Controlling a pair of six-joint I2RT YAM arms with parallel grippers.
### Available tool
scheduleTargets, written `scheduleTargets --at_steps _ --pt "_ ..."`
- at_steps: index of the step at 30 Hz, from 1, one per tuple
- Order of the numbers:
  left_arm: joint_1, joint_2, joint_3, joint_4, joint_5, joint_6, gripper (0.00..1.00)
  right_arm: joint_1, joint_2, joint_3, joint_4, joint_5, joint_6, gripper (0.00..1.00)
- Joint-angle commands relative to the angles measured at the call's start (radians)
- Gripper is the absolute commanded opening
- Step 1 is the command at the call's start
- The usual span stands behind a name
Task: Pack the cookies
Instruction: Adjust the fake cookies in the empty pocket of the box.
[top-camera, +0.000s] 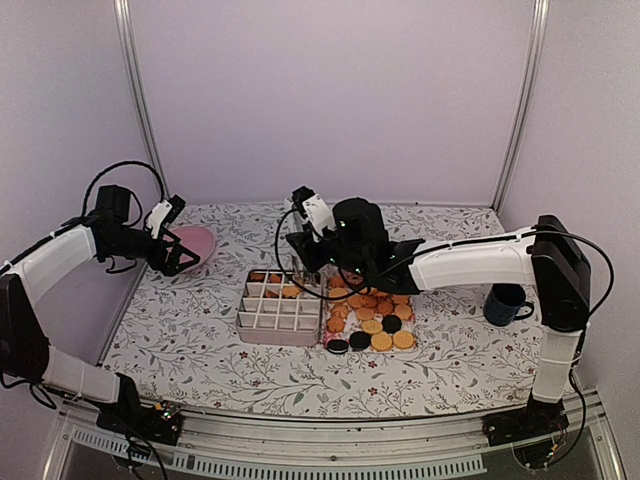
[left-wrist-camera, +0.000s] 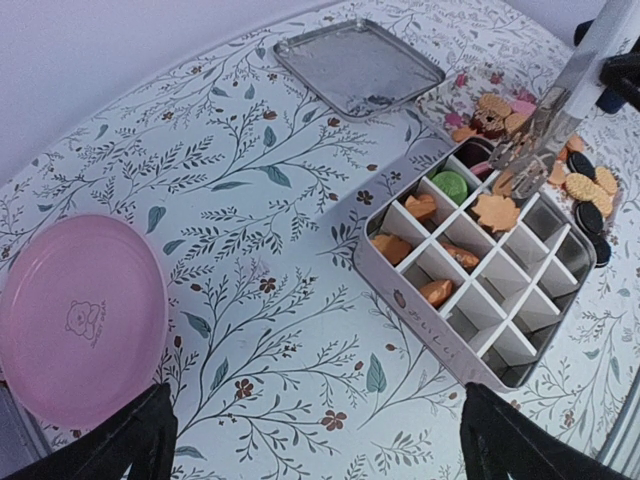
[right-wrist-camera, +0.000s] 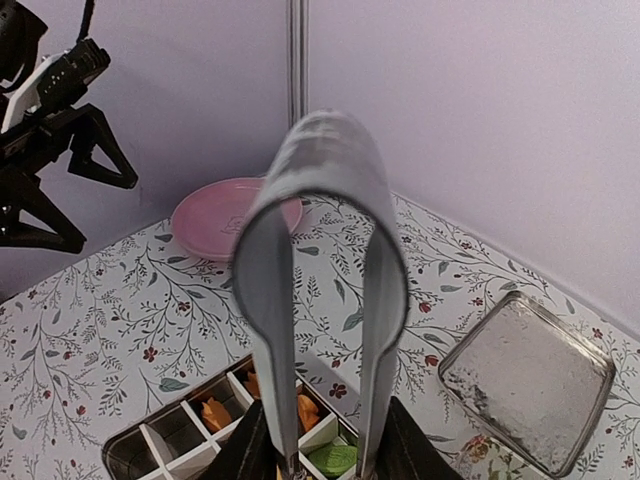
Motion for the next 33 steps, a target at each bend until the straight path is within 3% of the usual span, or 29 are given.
scheduleTargets --at_steps 1,13,19,33 --pt "0.006 -0.016 0.002 0.005 0.005 0.005 0.99 0.006 -0.032 -0.007 0.062 -0.030 0.075 0.33" --pt "0.006 -0.013 0.000 0.005 0.009 0.009 0.99 0.007 -0.070 -0.014 0.103 0.007 0.070 0.32" --pt "0.006 -0.014 -0.004 0.008 0.007 0.012 0.99 0.015 -0.050 -0.014 0.124 -0.062 0.096 0.33" --pt "0.007 -0.014 -0.005 0.008 -0.002 0.012 0.99 0.028 0.015 0.038 0.102 -0.184 -0.099 0.35"
